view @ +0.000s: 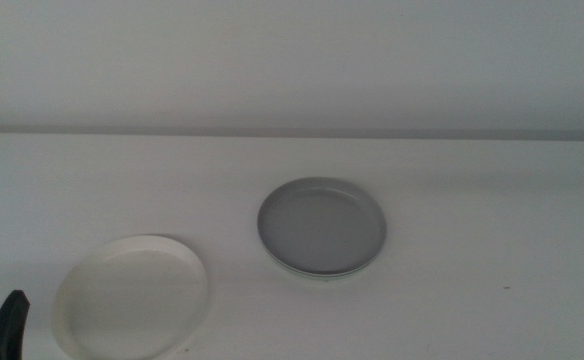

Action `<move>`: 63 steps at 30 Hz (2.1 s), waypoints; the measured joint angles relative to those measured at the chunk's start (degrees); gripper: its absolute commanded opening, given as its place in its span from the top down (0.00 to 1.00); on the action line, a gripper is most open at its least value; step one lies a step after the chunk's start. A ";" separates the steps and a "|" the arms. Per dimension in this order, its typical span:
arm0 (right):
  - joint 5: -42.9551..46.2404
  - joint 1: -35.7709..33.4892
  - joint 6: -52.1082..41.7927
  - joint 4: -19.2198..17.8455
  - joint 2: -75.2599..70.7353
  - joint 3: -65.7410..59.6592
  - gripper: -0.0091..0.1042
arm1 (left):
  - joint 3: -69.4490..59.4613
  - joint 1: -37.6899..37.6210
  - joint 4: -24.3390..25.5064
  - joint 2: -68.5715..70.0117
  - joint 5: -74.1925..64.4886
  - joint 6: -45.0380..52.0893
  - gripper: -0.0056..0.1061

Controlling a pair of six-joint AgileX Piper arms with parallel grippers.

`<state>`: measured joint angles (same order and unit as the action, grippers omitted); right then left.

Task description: Stack the three bowls on top of each other.

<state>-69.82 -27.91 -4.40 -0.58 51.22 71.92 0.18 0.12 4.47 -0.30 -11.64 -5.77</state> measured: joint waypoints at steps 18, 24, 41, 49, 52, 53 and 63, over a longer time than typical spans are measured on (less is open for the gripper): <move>-0.11 0.00 0.11 0.00 0.00 0.00 0.16 | 33.50 -1.46 -6.95 -51.03 -35.87 0.13 0.11; -0.11 0.00 0.22 0.11 0.00 0.00 0.16 | 40.18 -1.46 -6.85 -67.84 -42.53 1.26 0.11; -0.11 0.00 0.22 0.11 0.00 0.00 0.16 | 46.31 3.90 -7.08 -88.67 -29.91 11.85 0.11; -0.11 0.00 0.22 0.11 0.00 0.00 0.16 | 46.40 3.90 -6.75 -94.53 -28.96 11.85 0.20; -0.11 0.00 0.22 0.11 0.00 0.00 0.16 | 46.40 3.90 -6.86 -96.72 -29.08 11.85 0.32; -0.11 0.00 0.22 0.11 0.00 0.00 0.16 | 46.40 3.90 -6.86 -97.37 -29.17 11.85 0.37; -0.11 0.00 0.22 0.11 0.00 0.00 0.16 | 47.87 4.18 -10.93 -99.06 -30.56 11.64 0.97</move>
<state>-69.93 -27.91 -4.18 -0.46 51.22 71.92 48.05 4.30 -6.46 -99.37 -42.20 5.87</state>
